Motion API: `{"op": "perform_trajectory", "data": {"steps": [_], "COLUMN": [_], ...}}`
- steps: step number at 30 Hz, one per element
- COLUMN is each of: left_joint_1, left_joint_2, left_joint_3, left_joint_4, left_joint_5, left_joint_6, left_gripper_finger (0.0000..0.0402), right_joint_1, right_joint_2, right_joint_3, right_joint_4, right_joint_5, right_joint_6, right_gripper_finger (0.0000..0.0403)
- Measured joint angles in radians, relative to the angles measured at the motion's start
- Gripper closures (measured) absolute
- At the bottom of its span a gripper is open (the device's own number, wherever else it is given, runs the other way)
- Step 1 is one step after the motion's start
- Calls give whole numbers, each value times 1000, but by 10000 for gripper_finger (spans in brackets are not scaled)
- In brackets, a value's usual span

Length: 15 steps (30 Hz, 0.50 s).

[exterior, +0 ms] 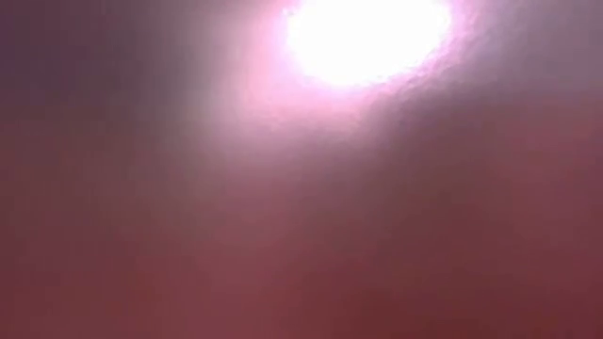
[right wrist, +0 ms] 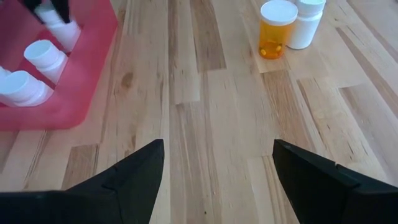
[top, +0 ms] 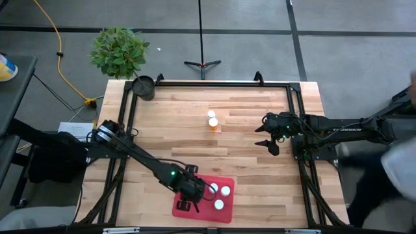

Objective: Pick and place pill bottles into a basket
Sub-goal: Put the white pill bottle into the red bin

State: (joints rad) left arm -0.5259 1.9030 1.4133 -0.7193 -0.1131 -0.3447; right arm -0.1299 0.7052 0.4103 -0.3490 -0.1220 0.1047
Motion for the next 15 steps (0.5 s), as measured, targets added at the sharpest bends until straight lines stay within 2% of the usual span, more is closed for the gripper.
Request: {"op": "perform_trajectory", "data": {"steps": [15], "left_joint_1": [71], "left_joint_2": [9], "left_joint_3": [11], "left_joint_4": [-10], "left_joint_5": [19], "left_joint_6": [25], "left_gripper_finger": [203], "right_joint_1": [0], "right_joint_2": [0], "right_joint_3": [0], "right_joint_4": [-4], "right_joint_5": [-1], "right_joint_6": [0], "right_gripper_finger": [112]}}
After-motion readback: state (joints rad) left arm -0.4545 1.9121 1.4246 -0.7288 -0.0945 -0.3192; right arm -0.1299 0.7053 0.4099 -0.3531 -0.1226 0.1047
